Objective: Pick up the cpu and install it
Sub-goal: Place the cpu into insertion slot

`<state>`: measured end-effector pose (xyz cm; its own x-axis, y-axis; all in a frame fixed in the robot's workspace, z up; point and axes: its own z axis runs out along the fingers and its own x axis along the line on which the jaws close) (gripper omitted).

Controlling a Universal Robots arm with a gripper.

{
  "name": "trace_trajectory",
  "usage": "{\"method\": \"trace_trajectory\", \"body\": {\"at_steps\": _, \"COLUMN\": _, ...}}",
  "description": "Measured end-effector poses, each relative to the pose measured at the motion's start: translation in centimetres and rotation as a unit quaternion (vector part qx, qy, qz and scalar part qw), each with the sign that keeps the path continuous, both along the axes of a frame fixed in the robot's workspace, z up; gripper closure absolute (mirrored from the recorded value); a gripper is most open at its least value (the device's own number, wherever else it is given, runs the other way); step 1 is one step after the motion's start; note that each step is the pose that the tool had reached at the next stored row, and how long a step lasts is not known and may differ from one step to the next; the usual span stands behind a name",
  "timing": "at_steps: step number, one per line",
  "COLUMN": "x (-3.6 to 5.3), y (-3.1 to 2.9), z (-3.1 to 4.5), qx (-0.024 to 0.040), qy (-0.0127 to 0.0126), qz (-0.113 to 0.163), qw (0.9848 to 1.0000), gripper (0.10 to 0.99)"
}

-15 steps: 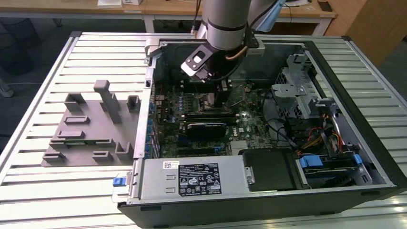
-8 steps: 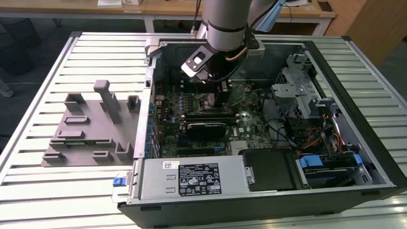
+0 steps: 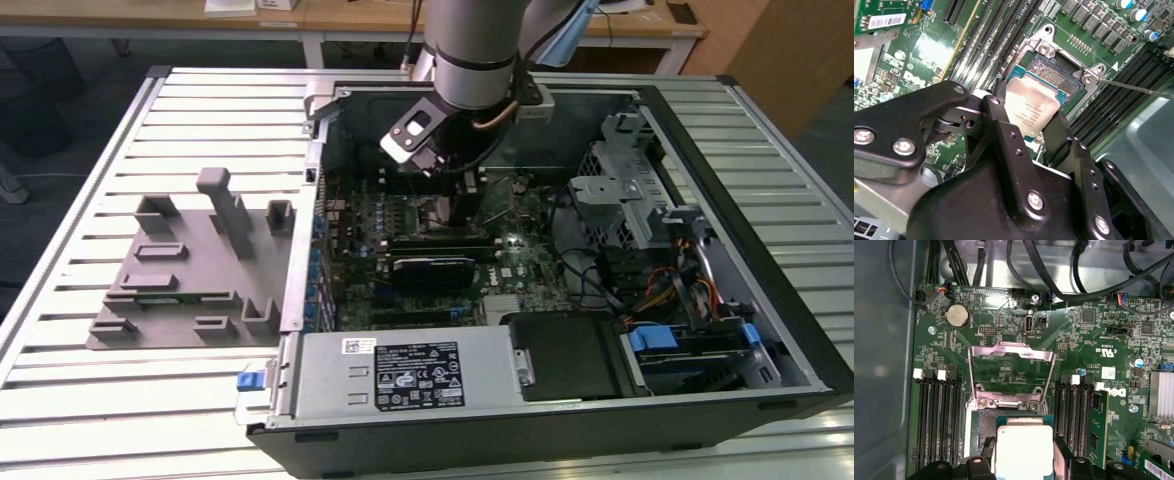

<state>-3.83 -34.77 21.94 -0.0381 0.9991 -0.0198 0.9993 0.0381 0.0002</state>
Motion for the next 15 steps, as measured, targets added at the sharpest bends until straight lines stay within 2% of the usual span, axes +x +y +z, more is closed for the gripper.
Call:
{"method": "trace_trajectory", "body": {"at_steps": 7, "x": 0.0, "y": 0.62, "z": -0.48, "qx": -0.0039, "qy": 0.0, "qz": -0.001, "qw": 1.0, "gripper": 0.545}}
{"method": "trace_trajectory", "body": {"at_steps": 10, "x": -0.01, "y": 0.96, "z": -0.64, "qx": -0.0085, "qy": 0.0, "qz": -0.002, "qw": 1.0, "gripper": 0.545}}
{"method": "trace_trajectory", "body": {"at_steps": 12, "x": -0.04, "y": 0.99, "z": -0.75, "qx": -0.0118, "qy": 0.0, "qz": -0.006, "qw": 0.9999, "gripper": 0.545}}
{"method": "trace_trajectory", "body": {"at_steps": 15, "x": -0.19, "y": 1.04, "z": -0.95, "qx": -0.0127, "qy": 0.0001, "qz": -0.012, "qw": 0.9998, "gripper": 0.545}}
